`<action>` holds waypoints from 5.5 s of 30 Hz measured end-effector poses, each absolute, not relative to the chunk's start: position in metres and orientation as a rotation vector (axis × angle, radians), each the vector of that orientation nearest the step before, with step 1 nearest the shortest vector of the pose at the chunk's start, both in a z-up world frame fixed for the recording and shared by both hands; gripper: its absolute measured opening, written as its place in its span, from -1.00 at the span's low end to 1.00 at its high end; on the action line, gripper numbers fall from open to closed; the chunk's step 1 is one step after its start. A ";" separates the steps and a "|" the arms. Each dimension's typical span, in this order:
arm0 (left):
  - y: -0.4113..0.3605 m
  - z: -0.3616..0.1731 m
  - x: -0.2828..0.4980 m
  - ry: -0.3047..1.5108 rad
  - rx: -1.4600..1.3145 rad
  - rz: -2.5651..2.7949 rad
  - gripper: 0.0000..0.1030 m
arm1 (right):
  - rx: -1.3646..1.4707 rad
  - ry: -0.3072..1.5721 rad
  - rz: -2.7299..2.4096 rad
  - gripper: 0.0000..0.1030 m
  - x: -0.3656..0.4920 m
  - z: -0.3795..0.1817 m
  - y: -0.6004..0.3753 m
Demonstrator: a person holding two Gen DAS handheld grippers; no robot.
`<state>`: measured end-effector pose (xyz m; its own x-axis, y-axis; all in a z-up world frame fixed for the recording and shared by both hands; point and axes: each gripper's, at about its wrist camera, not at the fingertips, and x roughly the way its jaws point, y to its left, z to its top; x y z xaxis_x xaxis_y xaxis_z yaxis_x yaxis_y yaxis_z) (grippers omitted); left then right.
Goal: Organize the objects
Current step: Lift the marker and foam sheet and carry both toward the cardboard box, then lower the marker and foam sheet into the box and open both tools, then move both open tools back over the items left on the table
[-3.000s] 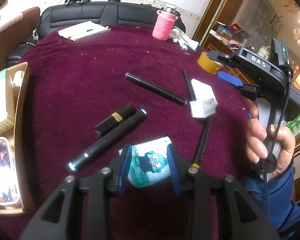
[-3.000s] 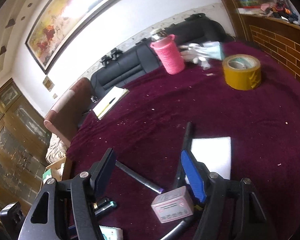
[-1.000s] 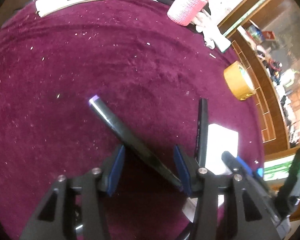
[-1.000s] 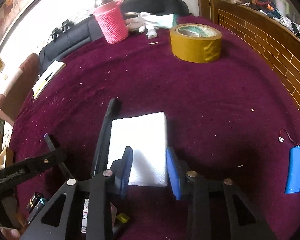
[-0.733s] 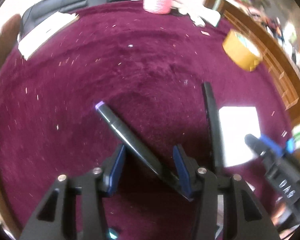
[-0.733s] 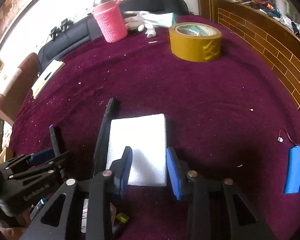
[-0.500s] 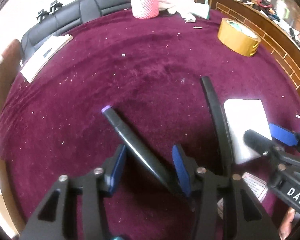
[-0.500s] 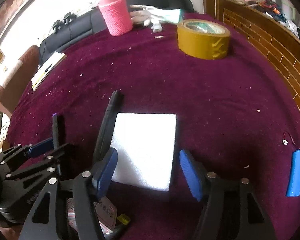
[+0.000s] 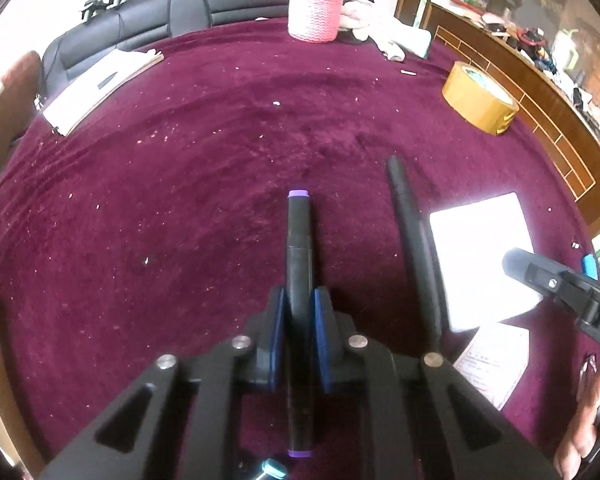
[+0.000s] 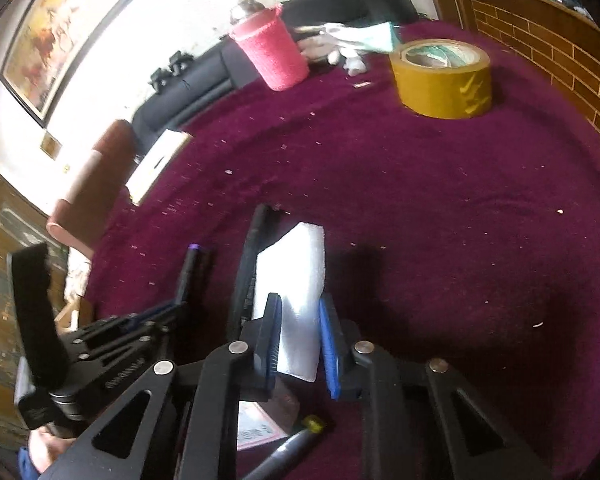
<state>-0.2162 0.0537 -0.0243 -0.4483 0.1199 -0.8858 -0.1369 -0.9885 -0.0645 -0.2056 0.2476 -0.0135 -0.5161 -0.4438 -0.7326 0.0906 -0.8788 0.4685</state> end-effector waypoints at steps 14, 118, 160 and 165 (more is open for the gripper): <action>0.051 -0.004 -0.205 -0.112 -1.468 2.565 -0.73 | 1.263 -0.607 -2.423 -0.62 -0.204 -0.003 0.253; -0.316 0.024 0.105 -0.707 -1.248 3.085 -0.32 | 1.215 -0.060 -1.776 -0.21 -0.060 -0.008 -0.152; -0.288 0.040 0.106 -0.687 -1.224 3.067 -0.30 | 1.156 -0.254 -1.658 -0.24 -0.054 0.003 -0.121; -0.275 0.048 0.104 -0.653 -1.203 3.063 -0.22 | 1.135 -0.293 -1.690 -0.24 -0.060 0.013 -0.088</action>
<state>0.1037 -0.2753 0.0483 -0.7229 -0.0554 -0.6887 0.3313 -0.9025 -0.2752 -0.0596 -0.0879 0.0132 -0.0200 -0.8418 -0.5395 0.6113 -0.4373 0.6596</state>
